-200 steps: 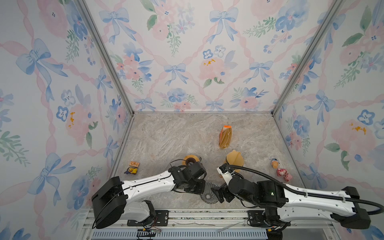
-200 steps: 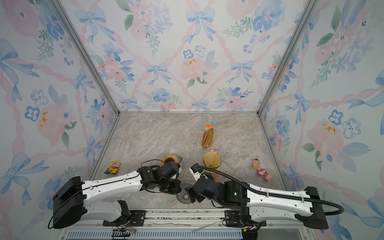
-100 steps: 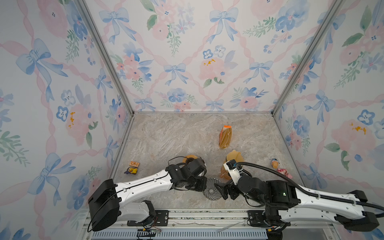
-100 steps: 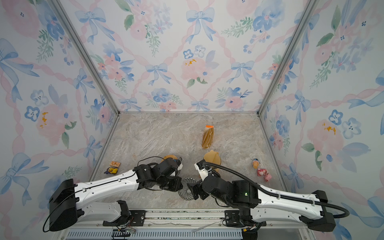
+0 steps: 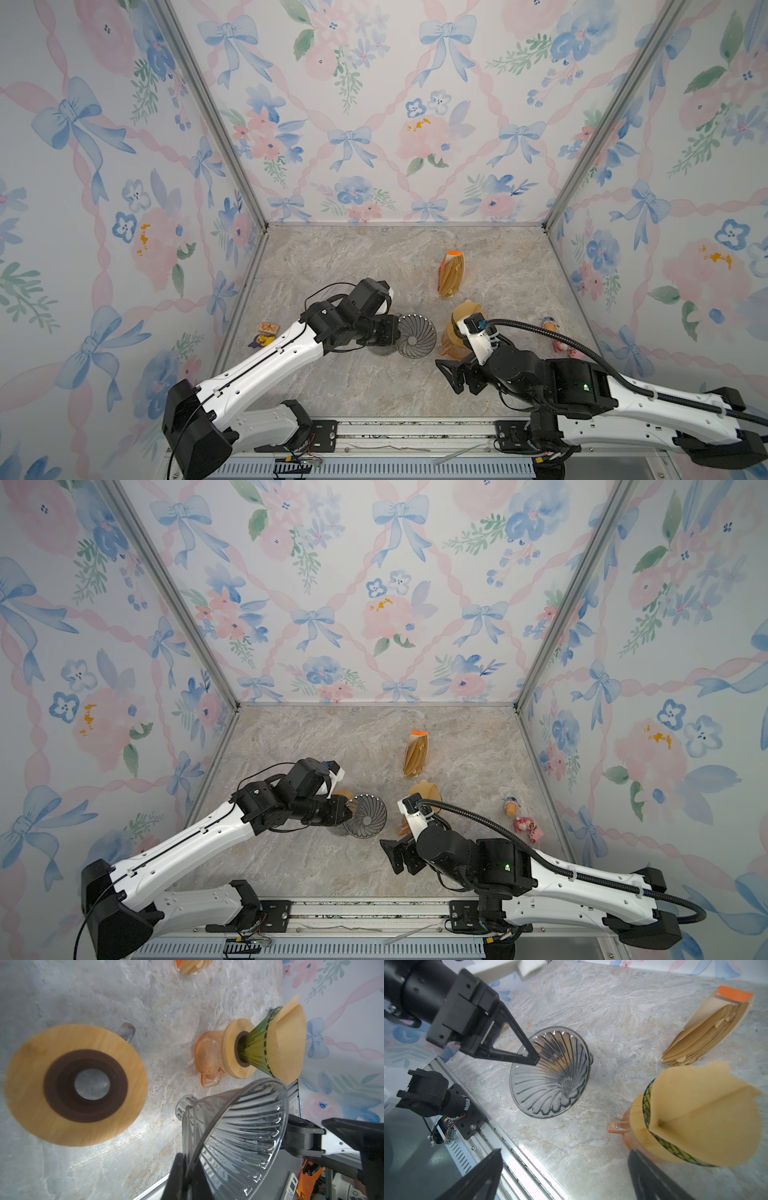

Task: Place the coffee filter in the dripper
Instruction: 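Lift the glass dripper with the left gripper and carry it over the coaster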

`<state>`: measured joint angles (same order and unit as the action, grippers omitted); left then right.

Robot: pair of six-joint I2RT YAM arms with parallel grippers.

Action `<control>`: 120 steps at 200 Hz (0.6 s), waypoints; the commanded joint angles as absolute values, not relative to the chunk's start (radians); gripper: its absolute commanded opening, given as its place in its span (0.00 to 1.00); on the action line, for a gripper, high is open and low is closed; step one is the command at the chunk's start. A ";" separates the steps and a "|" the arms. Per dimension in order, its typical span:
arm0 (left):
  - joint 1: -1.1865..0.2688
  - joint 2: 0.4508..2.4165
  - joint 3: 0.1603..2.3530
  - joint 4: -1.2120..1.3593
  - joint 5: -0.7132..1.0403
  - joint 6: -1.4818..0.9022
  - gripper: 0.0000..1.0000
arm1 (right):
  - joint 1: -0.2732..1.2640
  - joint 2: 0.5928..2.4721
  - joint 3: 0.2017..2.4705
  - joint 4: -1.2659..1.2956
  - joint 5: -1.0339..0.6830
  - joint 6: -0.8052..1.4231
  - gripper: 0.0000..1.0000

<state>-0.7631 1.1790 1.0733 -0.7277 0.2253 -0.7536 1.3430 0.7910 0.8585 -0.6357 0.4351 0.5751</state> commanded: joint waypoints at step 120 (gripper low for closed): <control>-0.391 1.259 1.195 -0.901 0.419 -0.474 0.07 | 1.315 0.821 0.869 -0.639 0.441 0.554 0.96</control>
<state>-0.4126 1.2480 1.1950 -0.8822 0.3481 -0.5346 1.3327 0.8249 0.8585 -0.6350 0.4347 0.5682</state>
